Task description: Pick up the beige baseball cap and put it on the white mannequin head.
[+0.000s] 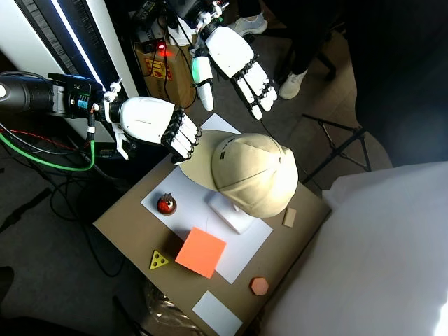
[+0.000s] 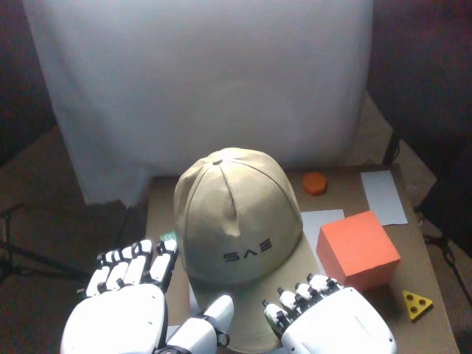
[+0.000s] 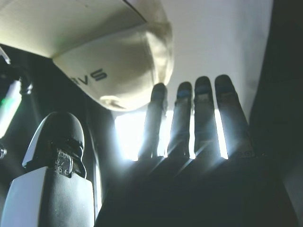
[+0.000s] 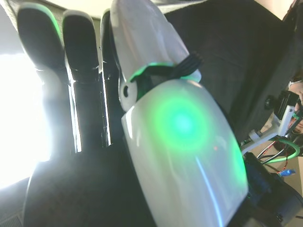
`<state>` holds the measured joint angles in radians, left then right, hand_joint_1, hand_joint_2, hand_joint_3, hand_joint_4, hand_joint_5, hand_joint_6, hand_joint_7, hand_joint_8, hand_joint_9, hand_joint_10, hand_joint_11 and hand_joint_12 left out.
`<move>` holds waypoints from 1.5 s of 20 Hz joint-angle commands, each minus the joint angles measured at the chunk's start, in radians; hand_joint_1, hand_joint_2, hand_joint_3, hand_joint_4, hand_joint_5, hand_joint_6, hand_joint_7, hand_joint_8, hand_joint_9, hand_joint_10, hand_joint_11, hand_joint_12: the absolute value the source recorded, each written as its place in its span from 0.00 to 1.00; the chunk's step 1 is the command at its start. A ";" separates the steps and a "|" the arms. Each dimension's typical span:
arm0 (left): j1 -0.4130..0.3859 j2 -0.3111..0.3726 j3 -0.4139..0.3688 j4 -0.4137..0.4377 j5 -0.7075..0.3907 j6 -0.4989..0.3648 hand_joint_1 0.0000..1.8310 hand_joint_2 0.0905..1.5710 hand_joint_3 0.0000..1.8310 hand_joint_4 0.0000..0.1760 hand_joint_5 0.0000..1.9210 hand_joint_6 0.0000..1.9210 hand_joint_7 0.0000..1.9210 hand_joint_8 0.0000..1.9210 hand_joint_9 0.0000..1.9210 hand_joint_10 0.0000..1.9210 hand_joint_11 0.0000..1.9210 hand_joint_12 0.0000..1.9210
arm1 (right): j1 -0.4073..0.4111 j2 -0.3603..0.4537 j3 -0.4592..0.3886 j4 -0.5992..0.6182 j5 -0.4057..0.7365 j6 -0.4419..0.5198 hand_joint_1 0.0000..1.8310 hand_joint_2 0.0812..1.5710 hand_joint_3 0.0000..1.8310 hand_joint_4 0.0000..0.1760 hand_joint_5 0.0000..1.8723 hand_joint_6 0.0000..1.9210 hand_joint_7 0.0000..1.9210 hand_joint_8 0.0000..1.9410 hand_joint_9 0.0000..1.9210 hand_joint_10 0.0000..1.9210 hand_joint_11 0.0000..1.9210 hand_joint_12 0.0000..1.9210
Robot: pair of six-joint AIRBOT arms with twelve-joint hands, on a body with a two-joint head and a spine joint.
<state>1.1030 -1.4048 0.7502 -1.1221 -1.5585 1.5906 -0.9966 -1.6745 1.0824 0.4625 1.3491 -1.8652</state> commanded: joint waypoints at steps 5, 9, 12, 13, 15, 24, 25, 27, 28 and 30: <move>-0.012 0.006 0.006 0.076 -0.089 -0.020 0.00 0.71 0.00 0.43 0.05 0.00 0.03 0.00 0.04 0.00 0.02 0.05 | -0.006 0.006 -0.019 -0.072 0.090 -0.017 0.75 0.70 0.00 0.00 0.48 0.50 0.49 0.51 0.51 0.65 0.48 0.64; -0.008 0.038 -0.016 0.075 -0.088 -0.002 0.00 0.71 0.00 0.43 0.06 0.00 0.03 0.00 0.04 0.00 0.02 0.05 | -0.007 0.009 -0.023 -0.072 0.088 -0.019 0.75 0.70 0.00 0.00 0.47 0.50 0.50 0.50 0.50 0.65 0.47 0.64; -0.004 0.062 -0.028 0.072 -0.088 -0.001 0.00 0.71 0.00 0.44 0.06 0.00 0.03 0.00 0.04 0.00 0.02 0.05 | -0.007 0.009 -0.025 -0.072 0.084 -0.019 0.75 0.71 0.00 0.00 0.44 0.54 0.49 0.51 0.50 0.66 0.47 0.65; -0.004 0.068 -0.032 0.071 -0.088 -0.001 0.00 0.71 0.00 0.44 0.06 0.00 0.03 0.00 0.04 0.00 0.02 0.05 | -0.008 0.009 -0.026 -0.072 0.084 -0.019 0.75 0.71 0.00 0.00 0.43 0.56 0.49 0.52 0.49 0.67 0.47 0.65; -0.005 0.074 -0.036 0.070 -0.088 -0.002 0.00 0.71 0.00 0.44 0.06 0.00 0.03 0.00 0.04 0.00 0.02 0.06 | -0.010 0.009 -0.030 -0.072 0.080 -0.019 0.75 0.71 0.00 0.00 0.42 0.56 0.49 0.52 0.49 0.67 0.47 0.65; -0.005 0.074 -0.039 0.056 -0.089 -0.015 0.00 0.71 0.00 0.44 0.06 0.00 0.04 0.00 0.04 0.00 0.00 0.12 | -0.003 0.079 -0.128 -0.085 0.060 -0.021 0.36 0.68 0.00 0.00 0.33 0.04 0.32 0.02 0.28 0.08 0.16 0.57; -0.007 0.075 -0.041 0.056 -0.089 -0.016 0.00 0.72 0.00 0.44 0.06 0.00 0.04 0.00 0.04 0.00 0.00 0.12 | 0.001 0.100 -0.148 -0.073 0.043 -0.027 0.26 0.69 0.00 0.13 0.27 0.01 0.26 0.00 0.23 0.02 0.07 0.54; -0.017 0.083 -0.050 0.055 -0.089 -0.009 0.00 0.72 0.00 0.44 0.06 0.00 0.03 0.00 0.04 0.00 0.00 0.13 | 0.014 0.163 -0.195 -0.028 -0.020 -0.024 0.15 0.70 0.00 0.35 0.19 0.00 0.18 0.00 0.16 0.00 0.00 0.49; -0.030 0.091 -0.060 0.047 -0.089 0.017 0.00 0.72 0.00 0.44 0.06 0.00 0.03 0.00 0.04 0.00 0.00 0.13 | 0.023 0.199 -0.218 -0.008 -0.064 -0.018 0.12 0.68 0.00 0.37 0.15 0.00 0.14 0.00 0.13 0.00 0.00 0.46; -0.059 0.107 -0.080 0.014 -0.088 0.063 0.00 0.71 0.00 0.44 0.06 0.00 0.03 0.00 0.05 0.00 0.00 0.14 | 0.042 0.257 -0.255 0.019 -0.114 -0.009 0.09 0.65 0.00 0.40 0.10 0.00 0.09 0.00 0.09 0.00 0.00 0.39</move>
<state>1.0454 -1.2976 0.6666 -1.1759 -1.5604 1.6588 -0.9592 -1.4071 0.8284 0.5610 1.1690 -1.8812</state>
